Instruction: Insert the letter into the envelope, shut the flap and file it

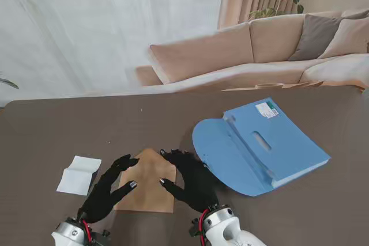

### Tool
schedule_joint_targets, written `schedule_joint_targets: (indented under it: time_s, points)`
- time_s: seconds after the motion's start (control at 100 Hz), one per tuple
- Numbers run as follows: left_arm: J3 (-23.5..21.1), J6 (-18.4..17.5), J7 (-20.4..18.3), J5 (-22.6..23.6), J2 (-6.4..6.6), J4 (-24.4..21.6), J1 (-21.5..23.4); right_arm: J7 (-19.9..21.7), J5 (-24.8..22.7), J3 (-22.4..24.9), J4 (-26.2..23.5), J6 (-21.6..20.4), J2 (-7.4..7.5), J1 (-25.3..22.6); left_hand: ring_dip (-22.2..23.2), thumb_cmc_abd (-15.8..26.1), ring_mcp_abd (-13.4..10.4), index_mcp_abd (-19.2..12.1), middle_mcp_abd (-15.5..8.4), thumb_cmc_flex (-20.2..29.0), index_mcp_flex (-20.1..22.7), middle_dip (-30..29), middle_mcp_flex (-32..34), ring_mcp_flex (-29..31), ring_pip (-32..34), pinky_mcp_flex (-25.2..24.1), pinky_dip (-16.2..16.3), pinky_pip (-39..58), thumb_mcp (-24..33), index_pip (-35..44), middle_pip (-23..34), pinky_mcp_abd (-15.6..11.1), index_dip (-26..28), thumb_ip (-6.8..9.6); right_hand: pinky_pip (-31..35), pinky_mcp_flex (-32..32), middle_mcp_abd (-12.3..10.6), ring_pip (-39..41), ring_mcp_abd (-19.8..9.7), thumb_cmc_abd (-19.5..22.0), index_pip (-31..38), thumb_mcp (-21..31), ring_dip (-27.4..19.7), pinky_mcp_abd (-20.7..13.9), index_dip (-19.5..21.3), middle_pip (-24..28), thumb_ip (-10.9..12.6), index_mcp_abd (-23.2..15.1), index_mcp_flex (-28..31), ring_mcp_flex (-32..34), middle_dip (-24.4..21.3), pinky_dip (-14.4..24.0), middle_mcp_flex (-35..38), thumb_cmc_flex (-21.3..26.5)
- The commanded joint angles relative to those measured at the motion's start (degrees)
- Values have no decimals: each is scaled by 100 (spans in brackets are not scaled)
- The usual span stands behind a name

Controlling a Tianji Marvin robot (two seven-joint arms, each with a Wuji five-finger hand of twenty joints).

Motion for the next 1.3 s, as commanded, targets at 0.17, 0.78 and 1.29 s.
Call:
schedule_joint_targets:
  time_s: [0.17, 0.78, 1.29]
  points:
    - [-4, -16, -110, 19, -17, -32, 74, 36, -39, -17, -64, 41, -16, -83, -127, 179, -176, -237, -206, 178, -118, -44, -145, -12, -55, 19, -129, -79, -119, -1, -76, -171, -45, 21, -111, -73, -171, -63, -299, 78, -103, -107, -100, -237, -82, -85, -69, -158, -182, -128, -29, -18, -146, -88]
    - [-60, 65, -157, 92, -6, -73, 90, -86, -85, -13, -112, 57, -36, -119, -41, 70, -126, -139, -135, 309, -123, 124, -86, -11, -7, 3, -46, 11, -70, 49, 135, -148, -20, 50, -44, 76, -125, 10, -398, 18, 75, 55, -64, -327, -17, 321, 206, -98, -59, 69, 169, 118, -103, 328]
    - [-277, -121, -234, -203, -20, -106, 139, 701, -429, -277, -35, 786, 60, 917, 51, 50, -103, -140, -104, 314, -117, 196, -71, -19, 11, -18, 50, 61, -21, 70, 223, -132, -8, 52, 3755, 1777, 854, 2663, 482, -1033, 971, 1577, 1471, 61, 389, 2202, -221, 1309, 1655, 1676, 1237, 1967, 1386, -167]
